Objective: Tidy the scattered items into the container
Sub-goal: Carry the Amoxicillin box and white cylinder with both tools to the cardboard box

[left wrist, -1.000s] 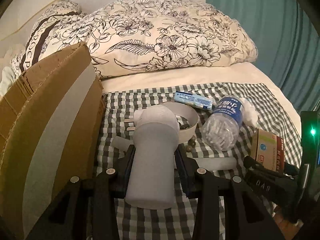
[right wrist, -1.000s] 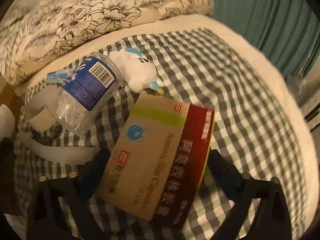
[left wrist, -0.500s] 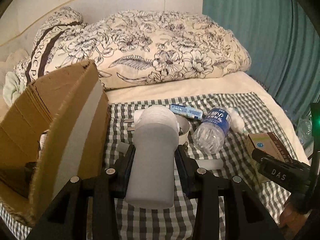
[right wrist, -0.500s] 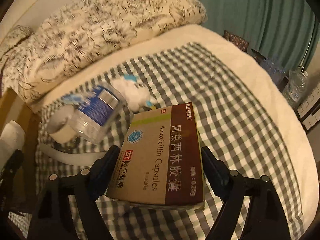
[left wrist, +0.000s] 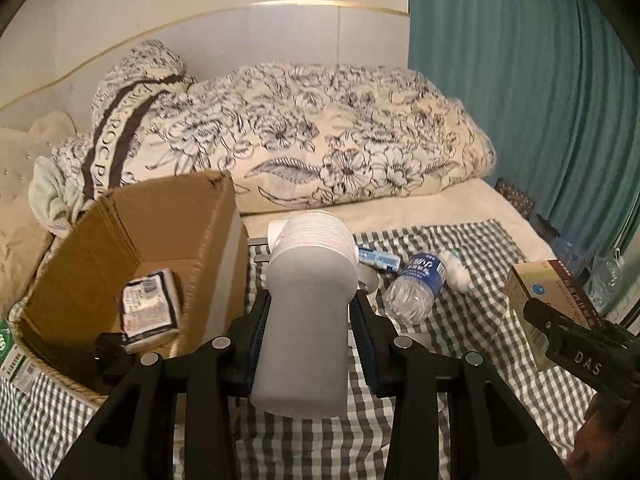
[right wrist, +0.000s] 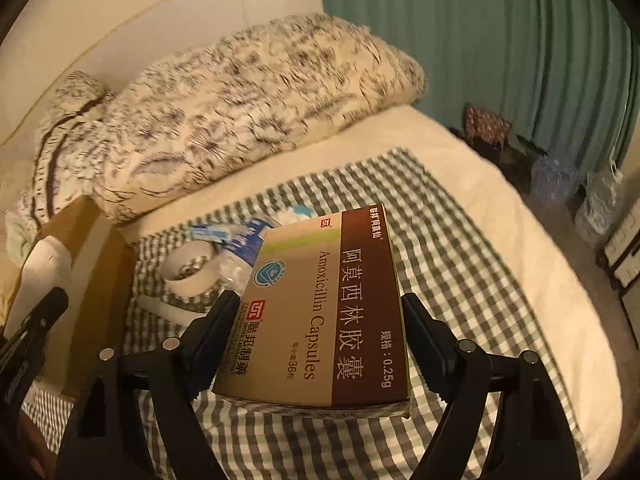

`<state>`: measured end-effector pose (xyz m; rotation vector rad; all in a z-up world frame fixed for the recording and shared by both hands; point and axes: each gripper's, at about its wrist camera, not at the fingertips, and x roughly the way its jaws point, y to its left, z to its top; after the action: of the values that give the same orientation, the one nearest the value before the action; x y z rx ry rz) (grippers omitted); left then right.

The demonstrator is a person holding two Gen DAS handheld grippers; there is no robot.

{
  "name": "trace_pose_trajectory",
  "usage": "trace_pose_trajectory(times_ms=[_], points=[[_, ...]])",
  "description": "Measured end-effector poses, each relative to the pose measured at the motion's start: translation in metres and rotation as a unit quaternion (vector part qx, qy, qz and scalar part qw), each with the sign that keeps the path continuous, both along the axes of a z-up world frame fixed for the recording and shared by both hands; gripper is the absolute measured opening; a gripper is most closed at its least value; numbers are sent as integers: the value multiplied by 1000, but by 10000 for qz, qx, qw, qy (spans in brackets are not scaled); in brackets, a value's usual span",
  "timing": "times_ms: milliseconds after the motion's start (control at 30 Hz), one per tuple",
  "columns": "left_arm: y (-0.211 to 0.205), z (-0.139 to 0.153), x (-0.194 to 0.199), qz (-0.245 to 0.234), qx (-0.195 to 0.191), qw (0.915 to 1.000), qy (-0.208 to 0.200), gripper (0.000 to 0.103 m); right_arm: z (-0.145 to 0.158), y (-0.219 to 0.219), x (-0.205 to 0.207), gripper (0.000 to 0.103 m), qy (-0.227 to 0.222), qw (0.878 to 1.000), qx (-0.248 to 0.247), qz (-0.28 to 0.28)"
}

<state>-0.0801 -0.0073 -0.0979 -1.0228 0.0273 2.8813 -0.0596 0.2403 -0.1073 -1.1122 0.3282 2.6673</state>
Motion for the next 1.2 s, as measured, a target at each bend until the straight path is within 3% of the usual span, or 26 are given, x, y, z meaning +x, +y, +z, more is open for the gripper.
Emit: trace_pose_trajectory(times_ms=[667, 1200], points=[[-23, 56, 55, 46, 33, 9983, 584, 40, 63, -30, 56, 81, 807, 9958, 100, 425], [-64, 75, 66, 165, 38, 9967, 789, 40, 91, -67, 67, 81, 1187, 9903, 261, 668]])
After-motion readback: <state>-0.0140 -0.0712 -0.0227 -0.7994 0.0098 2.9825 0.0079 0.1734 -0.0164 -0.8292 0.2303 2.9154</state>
